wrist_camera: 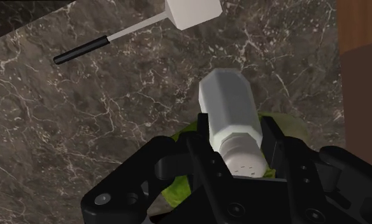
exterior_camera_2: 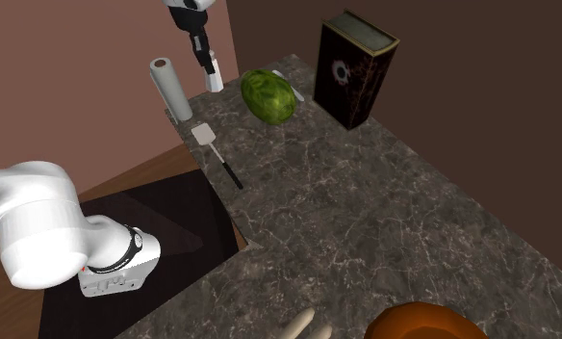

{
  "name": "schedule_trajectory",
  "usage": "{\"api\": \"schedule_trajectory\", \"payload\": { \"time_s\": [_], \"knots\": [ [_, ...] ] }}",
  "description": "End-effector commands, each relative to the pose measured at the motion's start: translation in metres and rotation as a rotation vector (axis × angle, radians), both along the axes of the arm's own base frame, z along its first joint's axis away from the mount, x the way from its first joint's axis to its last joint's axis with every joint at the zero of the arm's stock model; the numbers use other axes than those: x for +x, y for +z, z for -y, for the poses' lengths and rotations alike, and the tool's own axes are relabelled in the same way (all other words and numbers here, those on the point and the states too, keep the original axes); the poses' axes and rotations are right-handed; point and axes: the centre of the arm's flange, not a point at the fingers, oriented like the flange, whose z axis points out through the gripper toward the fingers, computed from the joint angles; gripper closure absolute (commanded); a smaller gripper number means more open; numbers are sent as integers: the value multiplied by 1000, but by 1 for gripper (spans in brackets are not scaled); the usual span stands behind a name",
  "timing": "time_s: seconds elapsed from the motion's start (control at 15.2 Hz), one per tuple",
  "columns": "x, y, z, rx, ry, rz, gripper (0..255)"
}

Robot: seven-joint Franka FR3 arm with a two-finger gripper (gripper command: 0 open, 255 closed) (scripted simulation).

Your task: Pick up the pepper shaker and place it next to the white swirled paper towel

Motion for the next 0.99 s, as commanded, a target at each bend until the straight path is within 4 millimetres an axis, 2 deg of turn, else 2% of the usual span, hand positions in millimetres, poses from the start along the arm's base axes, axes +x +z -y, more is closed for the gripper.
{"api": "schedule_trajectory", "payload": {
  "time_s": [0.0,0.92],
  "knots": [
    [-1,-11,1,0,0,0,255],
    [-1,-85,1,0,0,0,255]
  ]
}}
